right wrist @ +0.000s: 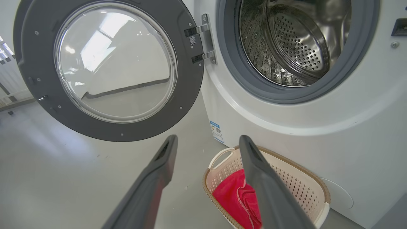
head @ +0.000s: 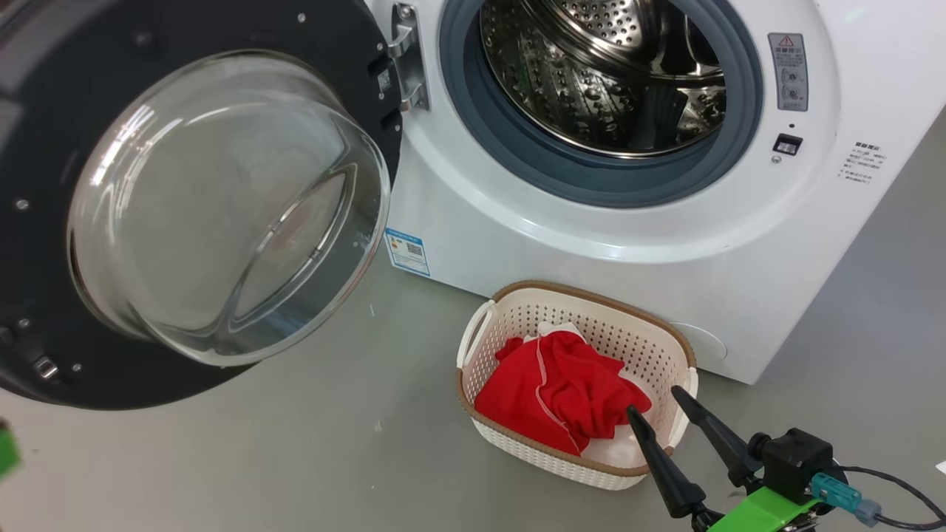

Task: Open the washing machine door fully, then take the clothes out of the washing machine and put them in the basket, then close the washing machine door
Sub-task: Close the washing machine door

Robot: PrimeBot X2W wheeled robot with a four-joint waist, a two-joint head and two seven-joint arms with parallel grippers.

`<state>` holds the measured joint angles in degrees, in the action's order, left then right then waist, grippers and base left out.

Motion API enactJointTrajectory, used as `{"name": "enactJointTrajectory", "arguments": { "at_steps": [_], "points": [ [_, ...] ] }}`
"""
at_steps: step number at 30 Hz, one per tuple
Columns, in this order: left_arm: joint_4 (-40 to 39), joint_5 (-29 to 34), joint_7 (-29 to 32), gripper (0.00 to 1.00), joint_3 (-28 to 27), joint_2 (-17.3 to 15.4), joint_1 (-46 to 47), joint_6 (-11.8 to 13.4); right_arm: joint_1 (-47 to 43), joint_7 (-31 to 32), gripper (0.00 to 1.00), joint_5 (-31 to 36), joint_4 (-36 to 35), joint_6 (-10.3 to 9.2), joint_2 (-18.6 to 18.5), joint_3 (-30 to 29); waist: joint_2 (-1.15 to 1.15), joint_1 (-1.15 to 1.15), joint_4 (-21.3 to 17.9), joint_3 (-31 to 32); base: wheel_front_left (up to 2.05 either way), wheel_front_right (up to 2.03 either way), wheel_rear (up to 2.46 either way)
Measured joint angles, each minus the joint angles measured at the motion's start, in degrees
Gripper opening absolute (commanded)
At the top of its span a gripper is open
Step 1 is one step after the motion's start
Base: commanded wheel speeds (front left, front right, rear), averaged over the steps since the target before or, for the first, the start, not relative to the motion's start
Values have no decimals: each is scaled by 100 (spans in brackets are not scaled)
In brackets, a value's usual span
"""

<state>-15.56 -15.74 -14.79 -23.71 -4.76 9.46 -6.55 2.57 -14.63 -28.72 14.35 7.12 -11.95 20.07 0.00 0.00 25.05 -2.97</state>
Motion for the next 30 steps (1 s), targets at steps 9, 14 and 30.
{"name": "enactJointTrajectory", "arguments": {
  "at_steps": [9,14,30],
  "points": [
    [1181,-957,-1,0,-446,-994,1575,-62,43,0,100,8,-56,0,-63,-45,0,0,-92,-239,0,0,0],
    [2462,-1729,-1,0,-638,-1634,2349,-62,229,0,100,8,-80,0,-129,-62,0,0,-144,-404,0,0,0],
    [6675,-3320,2557,0,-517,-2848,3971,-3,366,0,100,16,-99,0,-218,-68,0,0,-255,-725,0,0,0]
  ]
}}
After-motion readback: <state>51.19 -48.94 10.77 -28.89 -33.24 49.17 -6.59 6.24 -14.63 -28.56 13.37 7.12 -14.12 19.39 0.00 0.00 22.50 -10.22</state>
